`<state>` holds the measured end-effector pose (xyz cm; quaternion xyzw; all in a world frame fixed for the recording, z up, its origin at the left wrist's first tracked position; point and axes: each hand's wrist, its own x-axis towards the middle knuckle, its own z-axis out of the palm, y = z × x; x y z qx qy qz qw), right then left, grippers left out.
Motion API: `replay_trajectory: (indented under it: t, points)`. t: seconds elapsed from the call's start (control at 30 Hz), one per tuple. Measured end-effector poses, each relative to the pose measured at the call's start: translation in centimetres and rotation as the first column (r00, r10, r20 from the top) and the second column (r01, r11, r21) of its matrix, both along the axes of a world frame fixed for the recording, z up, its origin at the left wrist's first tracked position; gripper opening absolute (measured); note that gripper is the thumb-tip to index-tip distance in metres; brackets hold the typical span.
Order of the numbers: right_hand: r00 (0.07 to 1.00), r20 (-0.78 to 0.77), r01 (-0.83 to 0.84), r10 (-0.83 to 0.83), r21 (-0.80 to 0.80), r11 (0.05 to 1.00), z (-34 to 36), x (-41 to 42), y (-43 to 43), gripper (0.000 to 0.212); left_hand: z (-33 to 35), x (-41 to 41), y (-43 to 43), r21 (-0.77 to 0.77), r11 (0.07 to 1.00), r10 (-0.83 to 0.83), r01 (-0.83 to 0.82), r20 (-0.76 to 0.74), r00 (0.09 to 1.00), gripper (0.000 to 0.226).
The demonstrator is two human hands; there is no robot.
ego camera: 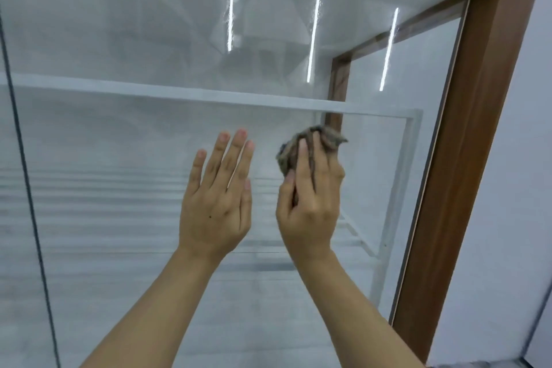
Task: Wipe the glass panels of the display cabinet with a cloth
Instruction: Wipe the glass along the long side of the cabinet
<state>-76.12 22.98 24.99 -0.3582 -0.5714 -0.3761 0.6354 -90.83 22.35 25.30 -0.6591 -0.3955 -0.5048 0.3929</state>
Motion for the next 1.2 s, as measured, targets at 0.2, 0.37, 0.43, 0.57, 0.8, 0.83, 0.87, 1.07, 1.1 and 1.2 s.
replay_trajectory:
  t: [0.2, 0.37, 0.43, 0.57, 0.8, 0.83, 0.87, 1.07, 1.1, 1.2]
  points:
    - [0.997, -0.007, 0.074, -0.075, -0.084, 0.994, -8.3, 5.9, -0.9, 0.043, -0.1, -0.2, 0.1, 0.020, 1.000, -0.020, 0.020, 0.027, 0.999, 0.051]
    - [0.929, -0.369, -0.013, 0.021, 0.025, 1.000, 4.6, 2.7, 0.8, 0.042, -0.1, -0.6, -0.1, 0.024, 0.996, -0.083, 0.082, 0.042, 0.996, 0.051]
    - [0.987, -0.155, -0.039, 0.041, 0.015, 0.999, 3.3, -1.1, 0.4, 0.043, -0.1, -1.4, -0.2, 0.016, 0.989, -0.149, 0.149, 0.041, 0.988, 0.054]
    - [0.983, 0.184, 0.047, -0.027, -0.103, 0.994, -8.5, -1.6, -1.3, 0.043, -0.7, -4.5, -0.8, 0.040, 0.984, -0.178, 0.176, 0.059, 0.982, 0.051]
    - [0.954, -0.301, -0.011, 0.013, 0.008, 1.000, 1.1, -2.8, 0.2, 0.041, -2.6, -11.5, -0.3, 0.016, 0.992, 0.126, -0.129, 0.117, 0.985, 0.054]
    - [0.960, -0.277, -0.035, 0.038, 0.014, 0.999, 2.8, -4.9, 0.3, 0.042, -2.6, -11.6, -0.2, 0.011, 0.992, 0.123, -0.125, 0.111, 0.986, 0.055]
    - [0.978, -0.205, -0.047, 0.049, 0.017, 0.999, 3.3, -6.9, 0.2, 0.042, -2.6, -11.6, -0.1, 0.008, 0.993, 0.116, -0.117, 0.110, 0.987, 0.055]
    - [0.983, 0.171, 0.082, -0.062, -0.111, 0.990, -10.0, -7.8, -1.8, 0.044, -2.8, -11.7, 0.0, -0.009, 0.997, 0.083, -0.083, 0.105, 0.991, 0.057]
    - [0.990, 0.110, 0.095, -0.083, -0.103, 0.990, -9.9, -6.7, -1.6, 0.043, -2.8, -11.6, 0.0, -0.011, 0.997, 0.082, -0.081, 0.112, 0.990, 0.057]
    - [0.963, -0.252, 0.093, -0.095, -0.019, 0.995, -3.3, -6.1, -0.3, 0.039, -2.8, -11.5, 0.0, -0.019, 0.997, 0.078, -0.077, 0.113, 0.991, 0.057]
